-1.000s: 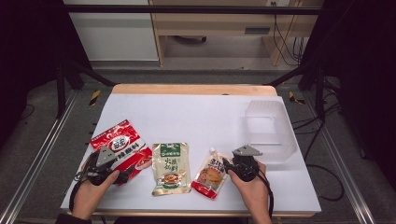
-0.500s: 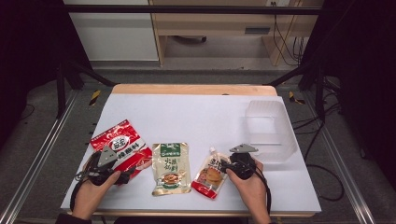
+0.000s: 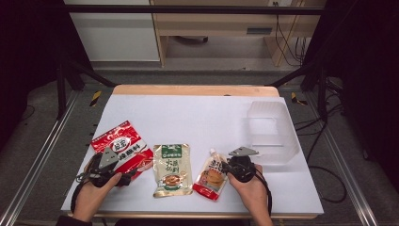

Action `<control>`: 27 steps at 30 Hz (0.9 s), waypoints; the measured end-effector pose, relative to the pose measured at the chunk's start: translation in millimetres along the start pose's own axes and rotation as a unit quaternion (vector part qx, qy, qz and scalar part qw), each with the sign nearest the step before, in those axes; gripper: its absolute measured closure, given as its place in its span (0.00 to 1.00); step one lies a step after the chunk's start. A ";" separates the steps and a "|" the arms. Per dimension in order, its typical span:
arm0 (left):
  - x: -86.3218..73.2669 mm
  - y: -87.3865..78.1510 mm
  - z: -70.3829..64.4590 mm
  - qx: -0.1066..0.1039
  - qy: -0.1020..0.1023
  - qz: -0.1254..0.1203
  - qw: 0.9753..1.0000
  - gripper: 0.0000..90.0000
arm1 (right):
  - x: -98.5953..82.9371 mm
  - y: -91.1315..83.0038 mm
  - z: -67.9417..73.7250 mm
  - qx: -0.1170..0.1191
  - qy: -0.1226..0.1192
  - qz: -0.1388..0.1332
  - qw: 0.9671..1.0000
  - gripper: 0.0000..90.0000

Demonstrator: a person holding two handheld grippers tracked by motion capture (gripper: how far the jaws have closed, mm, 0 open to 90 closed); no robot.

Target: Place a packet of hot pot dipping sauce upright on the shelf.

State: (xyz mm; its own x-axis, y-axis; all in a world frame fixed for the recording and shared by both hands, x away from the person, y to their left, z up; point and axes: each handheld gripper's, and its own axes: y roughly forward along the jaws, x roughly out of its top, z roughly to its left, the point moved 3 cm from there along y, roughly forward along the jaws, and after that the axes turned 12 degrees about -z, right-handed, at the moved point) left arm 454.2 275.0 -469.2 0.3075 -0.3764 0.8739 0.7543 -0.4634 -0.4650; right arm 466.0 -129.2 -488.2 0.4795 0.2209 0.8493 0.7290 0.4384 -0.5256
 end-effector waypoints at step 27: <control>62.6 12.8 -57.2 -0.148 0.032 -0.050 0.987 0.19 | 87.9 -44.2 43.7 0.108 -0.130 -0.099 0.981 0.99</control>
State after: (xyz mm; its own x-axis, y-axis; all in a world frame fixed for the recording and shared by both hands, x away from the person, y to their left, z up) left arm 450.0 199.7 -428.6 0.1956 -0.3613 0.9117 0.5742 -0.7115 -0.4051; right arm 454.6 -91.0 -388.1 0.1787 0.3152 0.9320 0.6608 0.6634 -0.3511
